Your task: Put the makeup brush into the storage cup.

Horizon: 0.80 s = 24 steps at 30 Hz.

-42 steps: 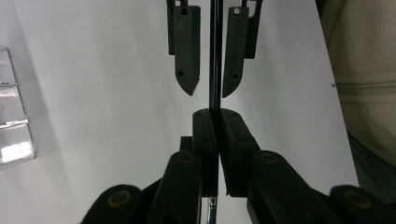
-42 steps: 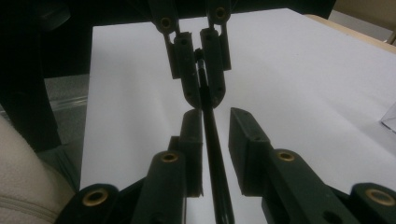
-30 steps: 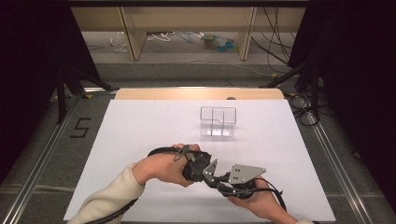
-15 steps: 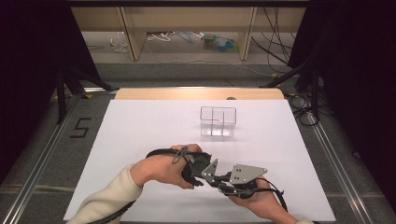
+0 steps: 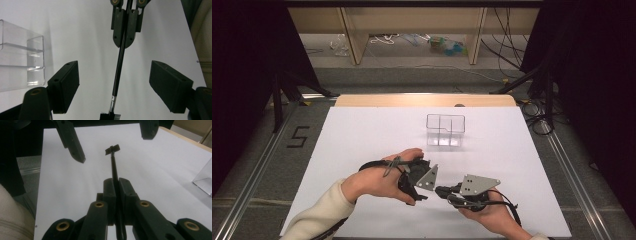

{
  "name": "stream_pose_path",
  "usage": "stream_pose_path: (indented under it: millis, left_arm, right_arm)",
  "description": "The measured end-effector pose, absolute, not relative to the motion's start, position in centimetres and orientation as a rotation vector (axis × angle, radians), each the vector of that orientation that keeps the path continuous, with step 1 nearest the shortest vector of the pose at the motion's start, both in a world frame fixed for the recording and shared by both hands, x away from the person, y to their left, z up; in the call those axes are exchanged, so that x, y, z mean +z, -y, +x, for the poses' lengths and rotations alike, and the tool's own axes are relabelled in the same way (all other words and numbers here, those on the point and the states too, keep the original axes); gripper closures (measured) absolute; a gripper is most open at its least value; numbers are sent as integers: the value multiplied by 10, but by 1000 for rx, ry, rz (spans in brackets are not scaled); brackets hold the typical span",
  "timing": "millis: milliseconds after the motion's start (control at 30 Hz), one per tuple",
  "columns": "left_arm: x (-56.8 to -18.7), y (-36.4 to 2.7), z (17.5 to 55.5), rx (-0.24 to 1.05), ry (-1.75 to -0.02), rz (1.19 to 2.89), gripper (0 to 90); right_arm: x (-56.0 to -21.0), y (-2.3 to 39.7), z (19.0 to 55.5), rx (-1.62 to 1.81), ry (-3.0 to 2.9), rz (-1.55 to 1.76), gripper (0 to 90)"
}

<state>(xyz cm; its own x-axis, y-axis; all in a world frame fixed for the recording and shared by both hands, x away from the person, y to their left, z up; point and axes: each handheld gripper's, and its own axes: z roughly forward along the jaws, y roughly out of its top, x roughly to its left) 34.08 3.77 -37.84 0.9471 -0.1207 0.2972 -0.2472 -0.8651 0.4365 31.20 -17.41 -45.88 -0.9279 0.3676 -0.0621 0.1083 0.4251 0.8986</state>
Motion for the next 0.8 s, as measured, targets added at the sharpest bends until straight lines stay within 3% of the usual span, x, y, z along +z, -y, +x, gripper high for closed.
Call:
stream_pose_path:
  millis: [333,800]
  left_arm:
    - [-382,-67,344,433,184,2572,176]
    - [-384,-92,347,457,92,2478,165]
  right_arm:
    - [-457,177,313,1494,-2428,424,854]
    - [-456,179,314,1507,-2392,436,854]
